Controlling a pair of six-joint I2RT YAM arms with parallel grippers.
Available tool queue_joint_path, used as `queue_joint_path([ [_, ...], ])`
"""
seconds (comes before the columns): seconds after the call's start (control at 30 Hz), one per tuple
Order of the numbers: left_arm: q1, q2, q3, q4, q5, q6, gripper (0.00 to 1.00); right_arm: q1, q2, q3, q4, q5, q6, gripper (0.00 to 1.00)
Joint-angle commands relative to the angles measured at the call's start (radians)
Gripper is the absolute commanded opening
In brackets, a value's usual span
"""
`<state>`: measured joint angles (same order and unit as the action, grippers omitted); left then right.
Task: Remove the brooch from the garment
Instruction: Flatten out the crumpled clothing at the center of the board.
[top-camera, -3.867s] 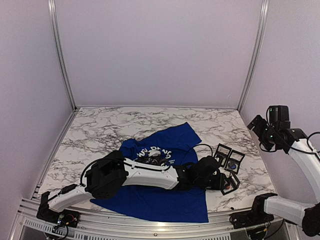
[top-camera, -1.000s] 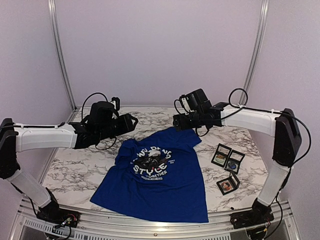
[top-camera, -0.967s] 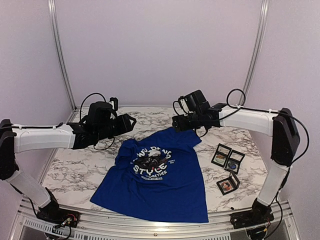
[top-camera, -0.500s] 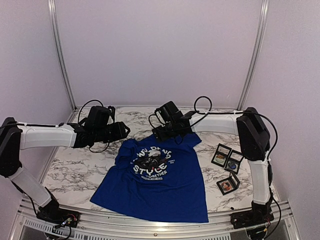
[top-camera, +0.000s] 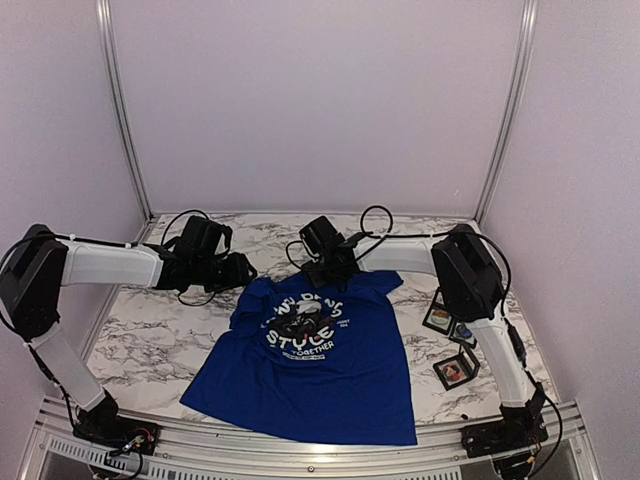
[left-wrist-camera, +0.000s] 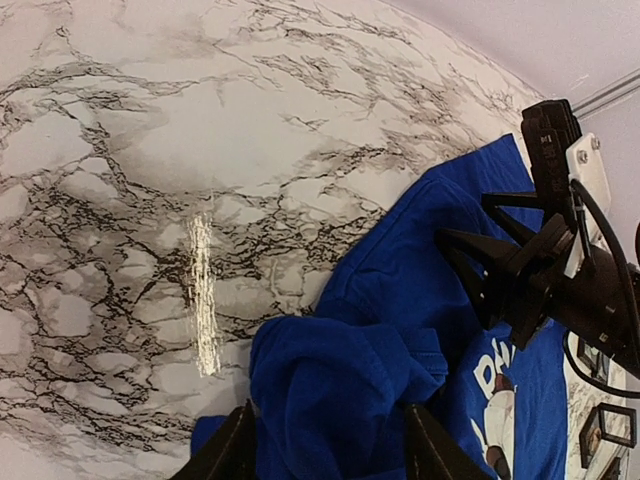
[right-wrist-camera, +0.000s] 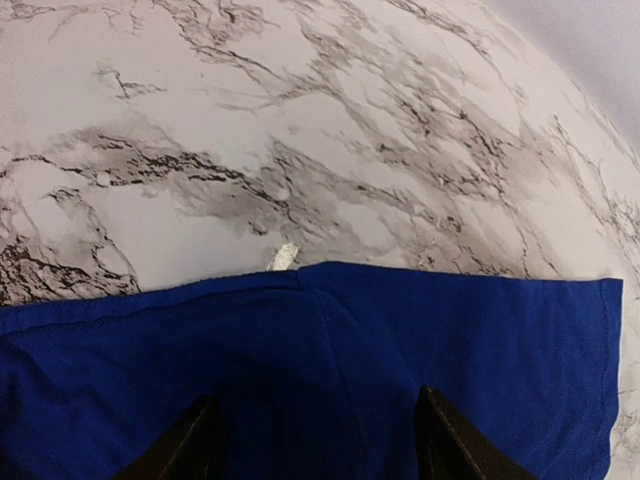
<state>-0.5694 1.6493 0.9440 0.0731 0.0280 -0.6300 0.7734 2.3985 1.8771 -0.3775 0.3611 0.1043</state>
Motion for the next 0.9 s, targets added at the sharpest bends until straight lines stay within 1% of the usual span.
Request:
queue_joint_path([
  [0.0, 0.004, 0.019, 0.025, -0.044, 0.090, 0.014, 0.52, -0.043, 0.019, 0.024, -0.047, 0.018, 0.034, 0.57],
  [0.07, 0.003, 0.009, 0.017, -0.042, 0.123, 0.013, 0.51, -0.064, 0.014, 0.014, -0.056, 0.007, 0.051, 0.43],
  [0.17, 0.003, -0.012, -0.004, -0.027, 0.191, 0.010, 0.50, -0.092, 0.006, -0.003, -0.056, -0.003, 0.067, 0.27],
  [0.2, 0.003, -0.015, -0.007, -0.034, 0.213, 0.010, 0.49, -0.100, 0.005, -0.004, -0.059, -0.007, 0.070, 0.23],
  [0.3, -0.012, -0.022, -0.023, -0.063, 0.244, 0.020, 0.46, -0.121, 0.005, -0.003, -0.067, -0.011, 0.086, 0.16],
  [0.43, -0.042, -0.017, -0.051, -0.068, 0.259, 0.020, 0.44, -0.148, 0.020, 0.011, -0.091, -0.014, 0.123, 0.09],
  [0.53, -0.062, -0.008, -0.060, -0.069, 0.245, 0.018, 0.42, -0.173, 0.034, 0.034, -0.122, -0.006, 0.161, 0.05],
  [0.6, -0.068, -0.006, -0.062, -0.071, 0.219, 0.011, 0.40, -0.193, 0.039, 0.044, -0.137, -0.007, 0.184, 0.04],
  [0.67, -0.068, -0.013, -0.063, -0.072, 0.164, -0.002, 0.40, -0.209, 0.043, 0.050, -0.144, -0.016, 0.196, 0.04],
  [0.77, -0.051, -0.023, -0.057, -0.122, 0.039, -0.021, 0.45, -0.224, 0.050, 0.066, -0.155, -0.013, 0.205, 0.04],
  [0.87, -0.017, -0.028, -0.057, -0.109, -0.012, -0.037, 0.48, -0.235, 0.056, 0.077, -0.164, -0.014, 0.208, 0.04],
])
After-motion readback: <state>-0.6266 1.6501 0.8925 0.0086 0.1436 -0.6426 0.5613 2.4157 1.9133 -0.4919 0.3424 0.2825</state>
